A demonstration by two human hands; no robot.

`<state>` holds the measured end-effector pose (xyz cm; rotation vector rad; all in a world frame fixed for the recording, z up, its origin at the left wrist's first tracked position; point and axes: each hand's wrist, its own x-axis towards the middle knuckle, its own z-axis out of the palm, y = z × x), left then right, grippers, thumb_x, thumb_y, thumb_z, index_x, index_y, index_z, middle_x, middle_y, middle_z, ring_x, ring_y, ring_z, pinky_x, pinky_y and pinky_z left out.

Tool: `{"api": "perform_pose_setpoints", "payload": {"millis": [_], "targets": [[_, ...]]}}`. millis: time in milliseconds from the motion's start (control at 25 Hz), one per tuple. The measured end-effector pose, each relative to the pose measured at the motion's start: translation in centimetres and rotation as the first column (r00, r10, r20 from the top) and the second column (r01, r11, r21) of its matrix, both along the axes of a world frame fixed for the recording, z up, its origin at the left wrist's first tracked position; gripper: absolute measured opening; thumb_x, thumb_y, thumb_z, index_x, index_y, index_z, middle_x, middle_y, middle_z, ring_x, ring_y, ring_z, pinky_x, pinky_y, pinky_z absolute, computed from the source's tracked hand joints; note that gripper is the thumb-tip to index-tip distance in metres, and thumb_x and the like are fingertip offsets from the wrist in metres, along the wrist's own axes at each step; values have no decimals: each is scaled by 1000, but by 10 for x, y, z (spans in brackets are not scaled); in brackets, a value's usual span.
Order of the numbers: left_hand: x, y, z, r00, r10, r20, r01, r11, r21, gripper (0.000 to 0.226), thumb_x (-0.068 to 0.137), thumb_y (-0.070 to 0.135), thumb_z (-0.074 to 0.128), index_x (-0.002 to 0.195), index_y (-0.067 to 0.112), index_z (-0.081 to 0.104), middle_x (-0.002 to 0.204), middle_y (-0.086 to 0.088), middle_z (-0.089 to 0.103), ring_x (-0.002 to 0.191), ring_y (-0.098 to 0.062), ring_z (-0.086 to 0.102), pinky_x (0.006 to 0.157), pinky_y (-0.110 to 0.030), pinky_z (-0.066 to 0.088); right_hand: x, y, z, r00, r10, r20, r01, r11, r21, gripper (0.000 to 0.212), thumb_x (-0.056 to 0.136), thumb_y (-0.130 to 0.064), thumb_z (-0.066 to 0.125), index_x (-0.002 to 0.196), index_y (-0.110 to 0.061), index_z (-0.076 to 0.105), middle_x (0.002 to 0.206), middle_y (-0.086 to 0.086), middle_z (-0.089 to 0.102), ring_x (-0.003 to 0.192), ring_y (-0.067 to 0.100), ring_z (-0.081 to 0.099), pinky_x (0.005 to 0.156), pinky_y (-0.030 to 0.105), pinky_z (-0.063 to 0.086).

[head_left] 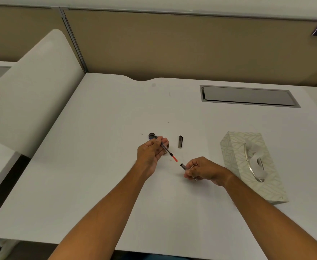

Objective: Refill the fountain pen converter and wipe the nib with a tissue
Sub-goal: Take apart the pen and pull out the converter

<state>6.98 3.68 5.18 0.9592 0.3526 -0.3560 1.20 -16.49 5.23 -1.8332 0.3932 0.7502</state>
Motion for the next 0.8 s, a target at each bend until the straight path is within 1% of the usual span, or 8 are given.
{"api": "perform_pose_setpoints", "payload": {"millis": [120, 200, 280, 400, 520, 560, 680, 800], "targets": [[0, 1, 0, 1000, 4, -10, -4, 1000, -2, 11, 91, 13, 64, 93, 5, 71, 90, -8, 78, 87, -21, 75, 72, -26, 60, 6, -3, -6, 981, -171, 95, 176, 983, -49, 4, 88, -9, 71, 85, -10, 68, 76, 9, 68, 65, 15, 62, 55, 21, 50], [-3, -1, -2, 1000, -15, -25, 16, 1000, 5, 11, 91, 13, 64, 94, 5, 72, 91, -9, 78, 89, -21, 75, 72, -26, 60, 11, -2, -12, 947, -270, 173, 287, 955, -81, 6, 86, -11, 74, 83, -9, 70, 72, 8, 66, 61, 16, 60, 55, 24, 49], [-7, -5, -6, 998, -38, -48, 38, 999, 6, 11, 92, 12, 63, 95, 5, 71, 92, -9, 78, 89, -21, 75, 72, -27, 60, 15, 2, -19, 917, -311, 251, 355, 922, -155, 8, 84, -15, 76, 83, -7, 73, 73, 7, 68, 61, 16, 59, 56, 25, 50], [-13, -7, -11, 994, -63, -87, 66, 998, 22, 12, 92, 11, 62, 97, 4, 70, 91, -10, 78, 88, -21, 75, 69, -27, 60, 19, 9, -28, 905, -274, 324, 371, 881, -293, 14, 85, -19, 75, 82, -6, 75, 77, 8, 71, 62, 14, 60, 53, 21, 45], [-16, -9, -16, 990, -85, -113, 90, 995, 42, 13, 92, 12, 63, 98, 4, 70, 93, -11, 77, 90, -22, 74, 71, -28, 60, 25, 15, -33, 916, -214, 338, 342, 857, -384, 17, 85, -22, 73, 80, -5, 75, 76, 10, 72, 66, 22, 67, 60, 23, 49], [-17, -10, -17, 989, -92, -119, 98, 994, 44, 13, 92, 13, 62, 99, 4, 70, 93, -11, 77, 91, -22, 74, 73, -28, 60, 27, 17, -34, 918, -196, 345, 335, 849, -409, 19, 85, -22, 73, 80, -4, 74, 75, 11, 73, 65, 24, 68, 60, 23, 49], [-20, -12, -20, 985, -118, -129, 125, 991, 47, 15, 93, 13, 62, 101, 4, 70, 95, -12, 77, 94, -23, 74, 76, -30, 60, 30, 22, -35, 919, -138, 369, 314, 821, -477, 22, 86, -22, 73, 80, -1, 73, 75, 13, 73, 62, 21, 63, 56, 21, 43], [-23, -13, -22, 980, -140, -141, 146, 989, 37, 16, 91, 14, 64, 102, 3, 69, 96, -12, 77, 94, -24, 74, 74, -29, 61, 30, 23, -36, 922, -105, 374, 296, 814, -501, 21, 85, -21, 74, 79, -1, 73, 75, 13, 72, 61, 20, 61, 50, 18, 36]]}}
